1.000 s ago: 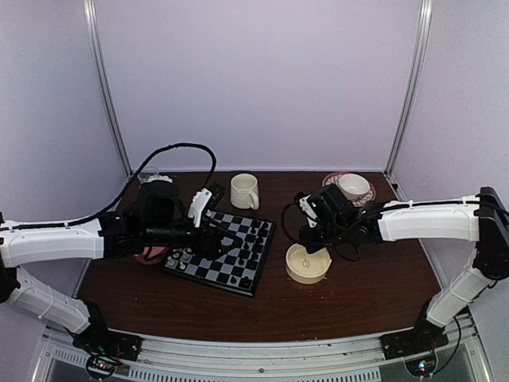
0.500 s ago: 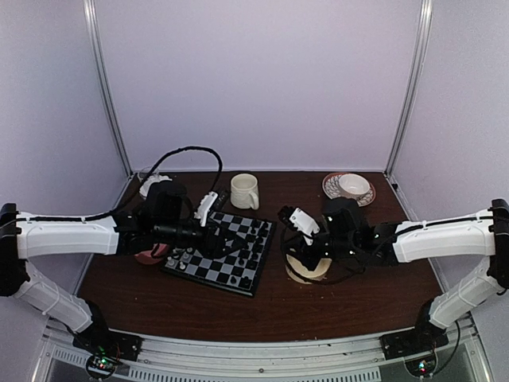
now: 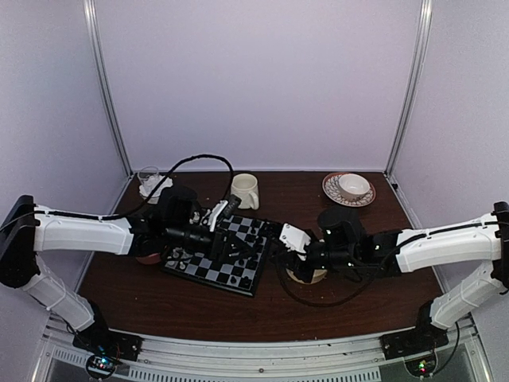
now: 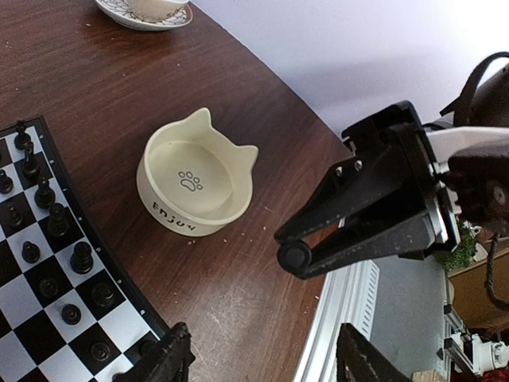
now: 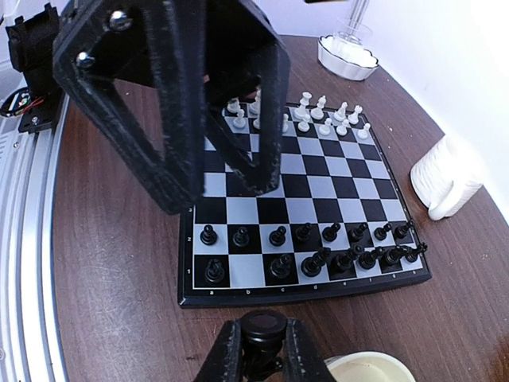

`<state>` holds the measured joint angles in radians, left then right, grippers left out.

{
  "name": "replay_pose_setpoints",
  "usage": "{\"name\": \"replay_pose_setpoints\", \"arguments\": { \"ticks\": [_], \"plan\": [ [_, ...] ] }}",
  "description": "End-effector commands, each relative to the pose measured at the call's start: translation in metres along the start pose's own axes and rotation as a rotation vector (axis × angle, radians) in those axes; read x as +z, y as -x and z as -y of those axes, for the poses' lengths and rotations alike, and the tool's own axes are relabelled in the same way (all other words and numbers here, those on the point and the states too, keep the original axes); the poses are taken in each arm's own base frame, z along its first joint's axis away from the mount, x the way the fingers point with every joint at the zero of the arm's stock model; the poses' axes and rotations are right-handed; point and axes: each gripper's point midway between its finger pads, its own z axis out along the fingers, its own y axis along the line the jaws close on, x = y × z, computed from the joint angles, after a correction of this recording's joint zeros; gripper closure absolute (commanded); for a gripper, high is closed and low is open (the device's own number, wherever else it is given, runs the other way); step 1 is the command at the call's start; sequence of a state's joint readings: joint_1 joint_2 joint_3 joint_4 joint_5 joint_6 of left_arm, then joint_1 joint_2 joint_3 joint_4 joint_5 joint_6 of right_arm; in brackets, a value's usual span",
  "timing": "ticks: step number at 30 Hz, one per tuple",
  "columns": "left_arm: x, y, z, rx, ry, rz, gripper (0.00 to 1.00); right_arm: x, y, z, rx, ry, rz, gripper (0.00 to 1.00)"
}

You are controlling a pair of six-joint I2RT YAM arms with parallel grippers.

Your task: Set up the chess pieces on the board

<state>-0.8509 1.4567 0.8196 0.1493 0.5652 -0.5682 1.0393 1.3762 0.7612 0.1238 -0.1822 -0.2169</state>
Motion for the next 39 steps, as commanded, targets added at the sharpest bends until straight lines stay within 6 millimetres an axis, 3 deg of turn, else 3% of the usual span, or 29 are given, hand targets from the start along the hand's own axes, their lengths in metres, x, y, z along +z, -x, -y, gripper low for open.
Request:
{"name": "replay_pose_setpoints", "arguments": {
  "ticks": [1, 8, 26, 39],
  "plan": [
    [0.010, 0.012, 0.014, -0.016, -0.089, 0.022, 0.39, 0.001, 0.008, -0.007, -0.100, -0.030, 0.002, 0.86],
    [0.029, 0.002, 0.023, -0.027, -0.114, -0.031, 0.40, 0.006, 0.008, -0.021, -0.179, -0.042, -0.017, 0.87],
    [0.045, -0.008, 0.031, -0.039, -0.154, -0.084, 0.47, 0.010, 0.011, -0.022, -0.178, -0.063, -0.013, 0.86],
    [0.048, -0.008, 0.032, -0.043, -0.164, -0.083, 0.70, 0.011, 0.017, -0.024, -0.167, -0.087, 0.013, 0.84]
  ]
}}
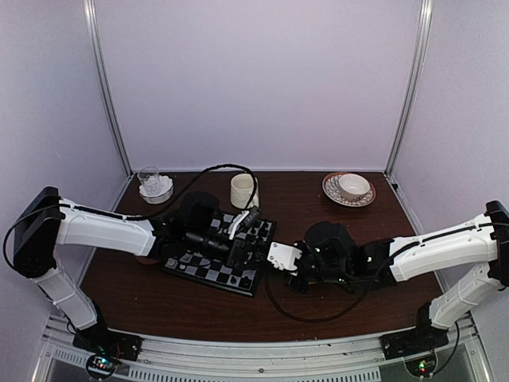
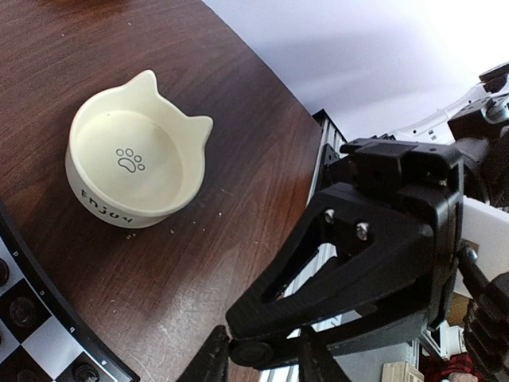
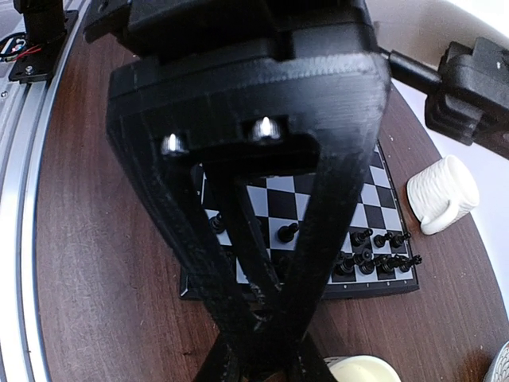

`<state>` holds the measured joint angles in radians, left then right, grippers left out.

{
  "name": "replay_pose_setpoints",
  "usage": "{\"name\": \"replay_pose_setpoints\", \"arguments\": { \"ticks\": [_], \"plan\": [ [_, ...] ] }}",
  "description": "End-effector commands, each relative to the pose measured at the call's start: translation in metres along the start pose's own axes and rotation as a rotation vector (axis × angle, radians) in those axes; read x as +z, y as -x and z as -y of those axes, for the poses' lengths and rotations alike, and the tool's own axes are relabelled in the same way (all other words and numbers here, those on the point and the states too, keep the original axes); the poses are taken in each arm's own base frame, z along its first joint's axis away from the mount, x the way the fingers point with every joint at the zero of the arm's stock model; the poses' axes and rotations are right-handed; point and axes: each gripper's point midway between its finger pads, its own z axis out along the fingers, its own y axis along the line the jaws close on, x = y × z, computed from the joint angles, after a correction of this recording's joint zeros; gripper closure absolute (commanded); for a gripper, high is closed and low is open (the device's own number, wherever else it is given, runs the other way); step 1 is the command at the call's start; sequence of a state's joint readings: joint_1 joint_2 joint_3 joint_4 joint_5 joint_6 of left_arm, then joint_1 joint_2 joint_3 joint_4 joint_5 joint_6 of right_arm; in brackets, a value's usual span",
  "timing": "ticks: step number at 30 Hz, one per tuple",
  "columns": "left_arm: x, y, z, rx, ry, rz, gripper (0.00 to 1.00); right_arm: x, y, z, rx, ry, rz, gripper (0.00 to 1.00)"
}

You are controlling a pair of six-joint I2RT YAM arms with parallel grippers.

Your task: Set up the chess pieces on the board

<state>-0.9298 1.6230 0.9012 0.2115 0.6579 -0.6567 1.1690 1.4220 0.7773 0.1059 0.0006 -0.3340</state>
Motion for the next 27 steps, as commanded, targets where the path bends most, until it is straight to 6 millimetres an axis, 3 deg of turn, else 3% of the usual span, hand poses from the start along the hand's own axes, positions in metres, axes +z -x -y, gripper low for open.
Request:
{"name": "replay_pose_setpoints", "arguments": {
  "ticks": [1, 8, 15, 19, 23, 27],
  "plan": [
    [0.004, 0.012, 0.010, 0.031, -0.039, 0.025, 0.72, 0.000, 0.023, 0.006, 0.021, -0.043, 0.072, 0.84],
    [0.004, 0.012, 0.011, 0.031, -0.039, 0.027, 0.76, -0.002, 0.025, 0.007, 0.023, -0.058, 0.085, 0.79],
    [0.002, 0.013, 0.012, 0.041, -0.037, 0.030, 0.87, -0.007, 0.026, 0.006, 0.019, -0.054, 0.103, 0.71],
    [0.000, 0.014, 0.011, 0.049, -0.024, 0.040, 0.88, -0.008, 0.024, 0.007, 0.015, -0.057, 0.104, 0.67],
    [-0.001, 0.014, 0.011, 0.054, -0.015, 0.045, 0.89, -0.011, 0.022, 0.009, 0.025, -0.070, 0.101, 0.69],
    [-0.002, 0.014, 0.009, 0.061, -0.001, 0.042, 0.87, -0.023, 0.018, 0.015, 0.048, -0.103, 0.110, 0.67]
  ]
}}
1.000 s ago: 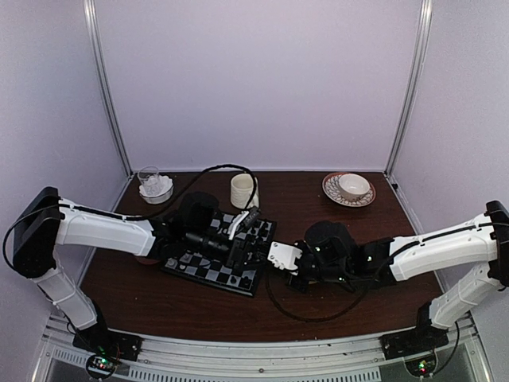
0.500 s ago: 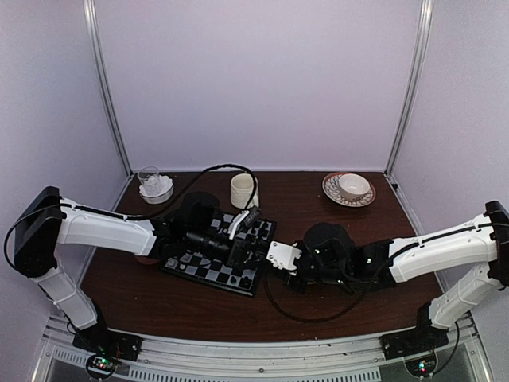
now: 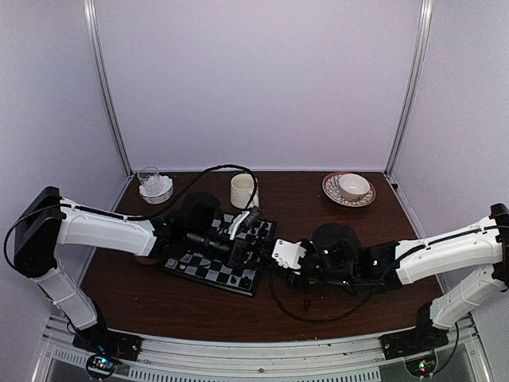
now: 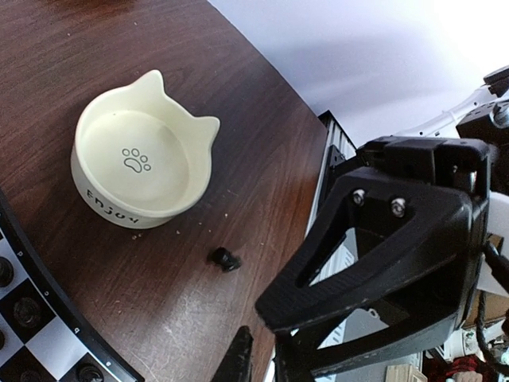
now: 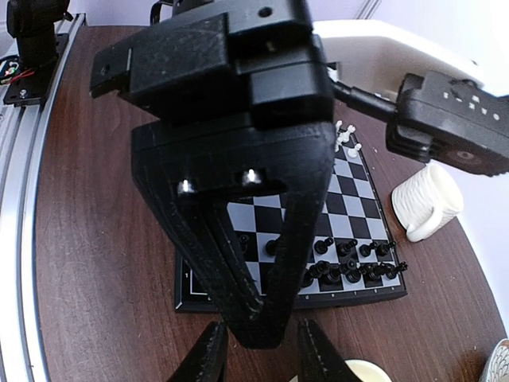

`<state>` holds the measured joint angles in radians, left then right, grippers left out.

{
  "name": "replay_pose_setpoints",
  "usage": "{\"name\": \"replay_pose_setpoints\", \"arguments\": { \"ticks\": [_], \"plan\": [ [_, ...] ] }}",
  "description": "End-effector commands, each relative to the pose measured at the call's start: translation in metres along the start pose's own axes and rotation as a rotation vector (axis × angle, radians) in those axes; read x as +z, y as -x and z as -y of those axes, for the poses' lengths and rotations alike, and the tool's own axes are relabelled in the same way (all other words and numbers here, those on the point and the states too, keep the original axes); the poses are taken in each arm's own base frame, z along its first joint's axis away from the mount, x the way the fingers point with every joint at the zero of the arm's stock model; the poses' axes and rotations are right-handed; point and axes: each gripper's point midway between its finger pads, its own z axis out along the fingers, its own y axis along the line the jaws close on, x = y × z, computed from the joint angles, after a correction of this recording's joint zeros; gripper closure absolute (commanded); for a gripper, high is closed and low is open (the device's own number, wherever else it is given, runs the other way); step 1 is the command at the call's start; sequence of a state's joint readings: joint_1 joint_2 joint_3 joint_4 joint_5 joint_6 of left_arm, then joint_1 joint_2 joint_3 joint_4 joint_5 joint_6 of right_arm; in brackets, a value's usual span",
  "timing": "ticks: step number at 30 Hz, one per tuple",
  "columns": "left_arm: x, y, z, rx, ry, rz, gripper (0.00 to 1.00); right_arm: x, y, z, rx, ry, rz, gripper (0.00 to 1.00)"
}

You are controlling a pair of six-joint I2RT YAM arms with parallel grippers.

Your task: Set up the chess pieces on the board

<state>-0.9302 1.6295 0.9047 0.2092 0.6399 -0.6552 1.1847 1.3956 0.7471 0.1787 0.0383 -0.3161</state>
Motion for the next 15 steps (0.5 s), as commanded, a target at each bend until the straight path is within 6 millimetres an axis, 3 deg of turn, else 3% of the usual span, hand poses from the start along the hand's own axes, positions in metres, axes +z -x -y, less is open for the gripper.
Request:
{"name": "replay_pose_setpoints", "arguments": {
  "ticks": [1, 7, 10, 15],
  "plan": [
    [-0.004, 0.014, 0.013, 0.066, -0.012, 0.040, 0.87, -0.021, 0.009, 0.015, 0.040, -0.073, 0.061, 0.67],
    [-0.019, 0.020, 0.011, 0.113, 0.065, 0.083, 0.83, -0.054, 0.016, 0.041, 0.183, -0.154, 0.107, 0.62],
    [-0.033, 0.023, 0.008, 0.146, 0.136, 0.116, 0.80, -0.073, 0.008, 0.055, 0.333, -0.209, 0.071, 0.56],
    [-0.052, 0.030, 0.018, 0.215, 0.177, 0.176, 0.75, -0.129, -0.029, 0.081, 0.704, -0.386, 0.036, 0.50]
  ]
}}
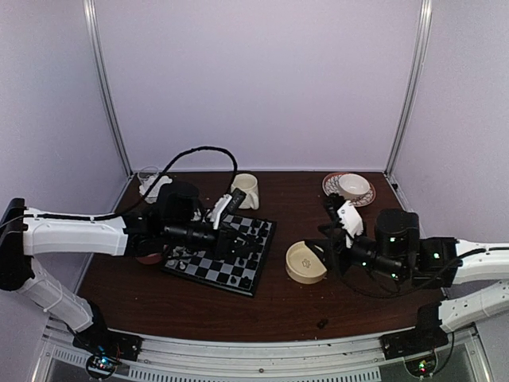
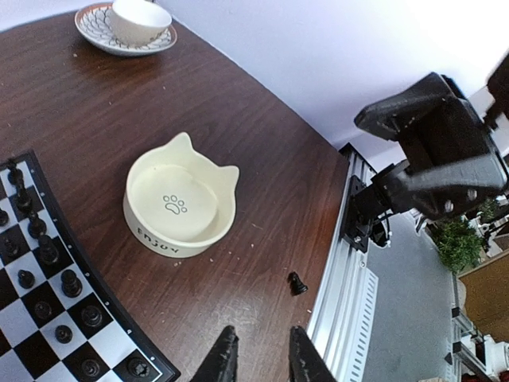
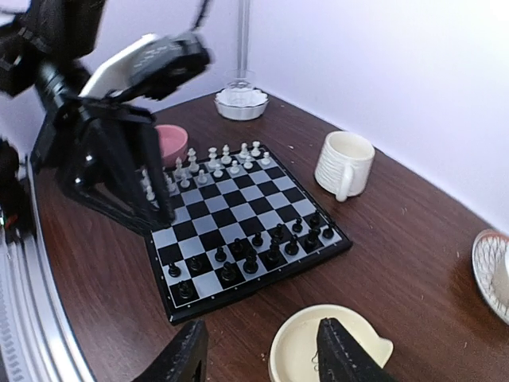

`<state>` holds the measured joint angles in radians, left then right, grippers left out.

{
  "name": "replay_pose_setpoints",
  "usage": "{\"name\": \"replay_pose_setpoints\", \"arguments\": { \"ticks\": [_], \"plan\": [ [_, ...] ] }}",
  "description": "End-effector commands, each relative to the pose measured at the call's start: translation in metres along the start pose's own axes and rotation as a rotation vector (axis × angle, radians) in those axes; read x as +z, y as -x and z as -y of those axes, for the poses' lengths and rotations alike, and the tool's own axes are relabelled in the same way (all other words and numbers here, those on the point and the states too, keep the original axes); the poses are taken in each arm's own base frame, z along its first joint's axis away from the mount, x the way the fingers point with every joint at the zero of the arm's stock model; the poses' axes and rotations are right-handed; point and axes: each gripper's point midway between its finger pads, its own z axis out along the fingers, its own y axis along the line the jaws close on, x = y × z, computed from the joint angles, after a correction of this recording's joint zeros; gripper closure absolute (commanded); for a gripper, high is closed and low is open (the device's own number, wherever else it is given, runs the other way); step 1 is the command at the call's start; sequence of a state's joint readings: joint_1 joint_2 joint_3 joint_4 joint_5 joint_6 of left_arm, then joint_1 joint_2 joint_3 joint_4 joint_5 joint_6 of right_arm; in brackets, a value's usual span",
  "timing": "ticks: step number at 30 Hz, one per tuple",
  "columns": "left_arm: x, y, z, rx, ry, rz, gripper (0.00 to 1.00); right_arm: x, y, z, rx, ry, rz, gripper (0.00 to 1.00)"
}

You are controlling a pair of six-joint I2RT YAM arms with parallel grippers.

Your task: Set up the chess pieces on the board

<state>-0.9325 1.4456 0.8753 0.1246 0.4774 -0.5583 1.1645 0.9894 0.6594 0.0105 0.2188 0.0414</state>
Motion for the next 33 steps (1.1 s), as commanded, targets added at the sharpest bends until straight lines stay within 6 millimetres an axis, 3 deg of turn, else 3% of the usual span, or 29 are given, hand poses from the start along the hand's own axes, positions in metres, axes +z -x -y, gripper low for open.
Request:
{"name": "replay_pose_setpoints", "arguments": {
  "ticks": [1, 3, 4, 6, 10, 17, 19, 23, 33],
  "plan": [
    [-0.014, 0.008, 0.002, 0.096, 0.062, 0.055, 0.75, -0.044, -0.029, 0.047, 0.321, -0.200, -0.076, 0.50],
    [-0.016, 0.008, 0.004, 0.112, 0.067, 0.061, 0.74, -0.067, -0.038, 0.052, 0.383, -0.195, -0.103, 0.50],
    [-0.017, 0.008, 0.006, 0.120, 0.068, 0.064, 0.74, -0.078, -0.040, 0.055, 0.422, -0.193, -0.101, 0.45],
    [-0.019, 0.010, 0.009, 0.143, 0.069, 0.070, 0.73, -0.096, -0.046, 0.061, 0.502, -0.195, -0.108, 0.43],
    [-0.023, 0.012, 0.012, 0.162, 0.083, 0.078, 0.71, -0.118, -0.070, 0.064, 0.570, -0.223, -0.240, 0.43],
    [-0.027, 0.013, 0.019, 0.184, 0.080, 0.079, 0.70, -0.109, -0.109, 0.035, 0.425, -0.150, -0.536, 0.46],
    [-0.028, 0.013, 0.021, 0.194, 0.076, 0.081, 0.69, -0.102, -0.108, 0.015, 0.366, -0.035, -0.575, 0.47],
    [-0.030, 0.013, 0.021, 0.211, 0.089, 0.087, 0.67, -0.087, -0.110, -0.003, 0.299, 0.048, -0.615, 0.49],
    [-0.028, 0.010, 0.016, 0.214, 0.107, 0.075, 0.66, -0.058, -0.147, -0.018, 0.132, -0.005, -0.878, 0.46]
  ]
}}
